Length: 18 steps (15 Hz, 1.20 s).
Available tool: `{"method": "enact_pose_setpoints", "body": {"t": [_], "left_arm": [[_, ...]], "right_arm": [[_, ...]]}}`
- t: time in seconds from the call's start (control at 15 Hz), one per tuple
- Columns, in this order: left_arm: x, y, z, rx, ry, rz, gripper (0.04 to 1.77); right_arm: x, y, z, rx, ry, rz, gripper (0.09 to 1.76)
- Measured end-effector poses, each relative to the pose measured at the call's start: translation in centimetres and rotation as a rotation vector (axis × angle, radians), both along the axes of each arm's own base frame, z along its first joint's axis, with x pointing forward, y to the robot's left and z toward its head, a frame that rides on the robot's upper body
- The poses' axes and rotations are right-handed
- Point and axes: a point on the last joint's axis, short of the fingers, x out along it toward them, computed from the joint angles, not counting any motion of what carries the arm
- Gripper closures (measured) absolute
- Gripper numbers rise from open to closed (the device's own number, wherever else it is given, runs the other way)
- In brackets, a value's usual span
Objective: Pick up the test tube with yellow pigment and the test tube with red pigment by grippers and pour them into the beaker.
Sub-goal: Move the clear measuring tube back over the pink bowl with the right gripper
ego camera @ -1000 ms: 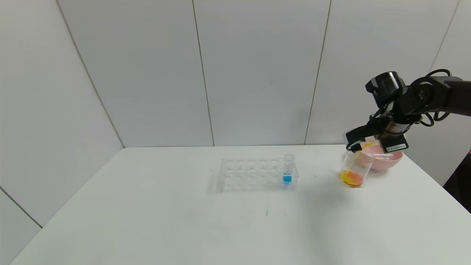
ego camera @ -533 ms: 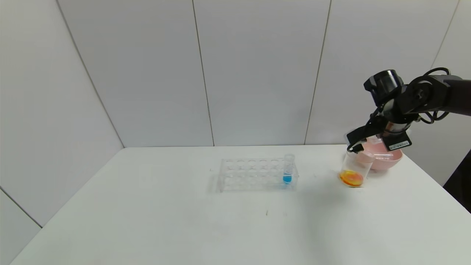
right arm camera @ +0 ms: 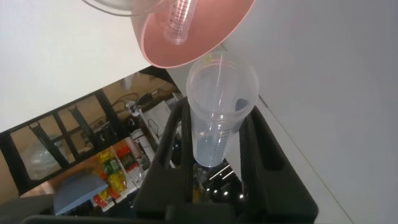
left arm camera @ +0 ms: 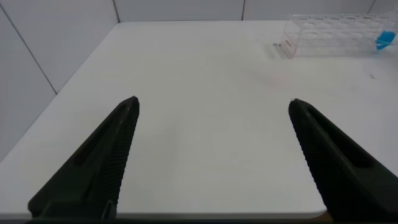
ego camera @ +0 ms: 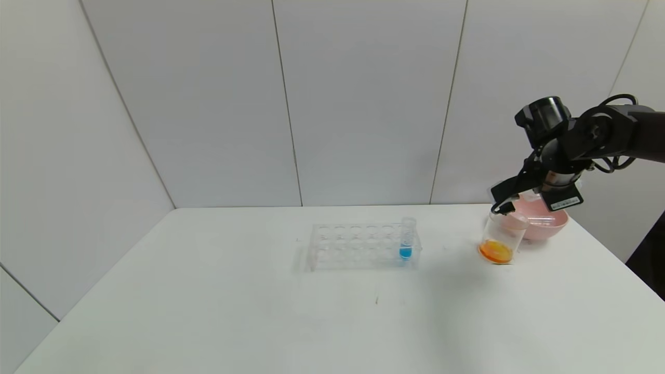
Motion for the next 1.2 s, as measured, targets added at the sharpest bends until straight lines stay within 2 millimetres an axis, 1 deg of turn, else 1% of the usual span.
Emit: {"method": "enact_pose_setpoints", "body": {"t": [0.87,1.2], "left_arm": [[0.0,0.0,0.0,0.0,0.0,0.0,0.09],[0.0,0.0,0.0,0.0,0.0,0.0,0.09]], "right_arm": [[-0.31,0.43,0.29,-0.057,-0.007,-0.039,1.35],[-0.36,0.52,0.14,-0.029,-0.02,-0.067,1.35]]}}
